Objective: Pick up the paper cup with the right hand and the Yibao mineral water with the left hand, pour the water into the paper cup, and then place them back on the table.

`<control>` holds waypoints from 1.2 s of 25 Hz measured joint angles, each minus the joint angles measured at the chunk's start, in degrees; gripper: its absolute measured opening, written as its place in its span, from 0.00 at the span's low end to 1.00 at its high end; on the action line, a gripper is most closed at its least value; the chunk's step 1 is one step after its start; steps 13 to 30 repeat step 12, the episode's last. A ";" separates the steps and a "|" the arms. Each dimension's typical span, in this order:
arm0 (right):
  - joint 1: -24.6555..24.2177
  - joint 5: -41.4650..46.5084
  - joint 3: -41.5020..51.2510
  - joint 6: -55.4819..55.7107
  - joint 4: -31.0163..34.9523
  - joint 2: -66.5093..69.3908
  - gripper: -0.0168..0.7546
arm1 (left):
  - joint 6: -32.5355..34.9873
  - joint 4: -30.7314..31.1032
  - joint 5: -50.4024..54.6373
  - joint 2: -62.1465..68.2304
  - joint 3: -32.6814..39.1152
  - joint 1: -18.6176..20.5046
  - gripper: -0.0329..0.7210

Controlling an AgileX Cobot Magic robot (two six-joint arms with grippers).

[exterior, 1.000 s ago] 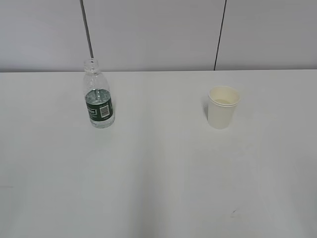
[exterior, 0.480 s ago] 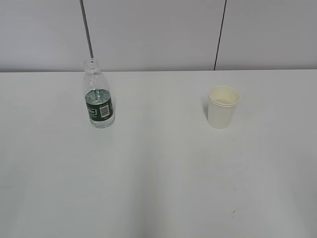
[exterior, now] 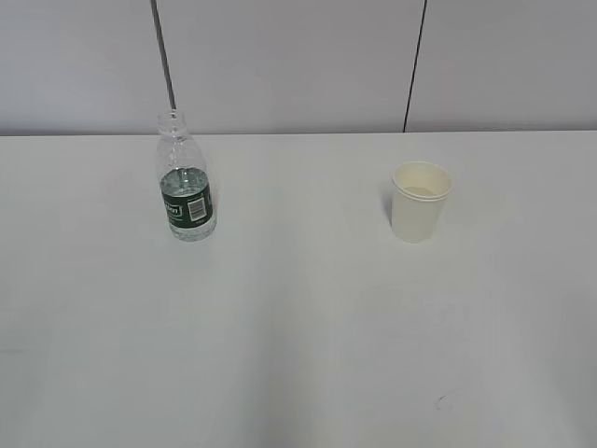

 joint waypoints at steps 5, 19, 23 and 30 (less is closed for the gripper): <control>0.00 0.00 0.00 0.00 -0.04 0.00 0.76 | 0.00 0.00 0.00 0.00 0.00 0.00 0.75; 0.00 0.00 0.00 0.00 -0.04 0.00 0.76 | 0.00 0.00 0.00 0.00 0.00 0.00 0.75; 0.00 0.00 0.00 0.00 -0.04 0.00 0.76 | 0.00 0.00 0.00 0.00 0.00 0.00 0.75; 0.00 0.00 0.00 0.00 -0.04 0.00 0.76 | 0.00 0.00 0.00 0.00 0.00 0.00 0.75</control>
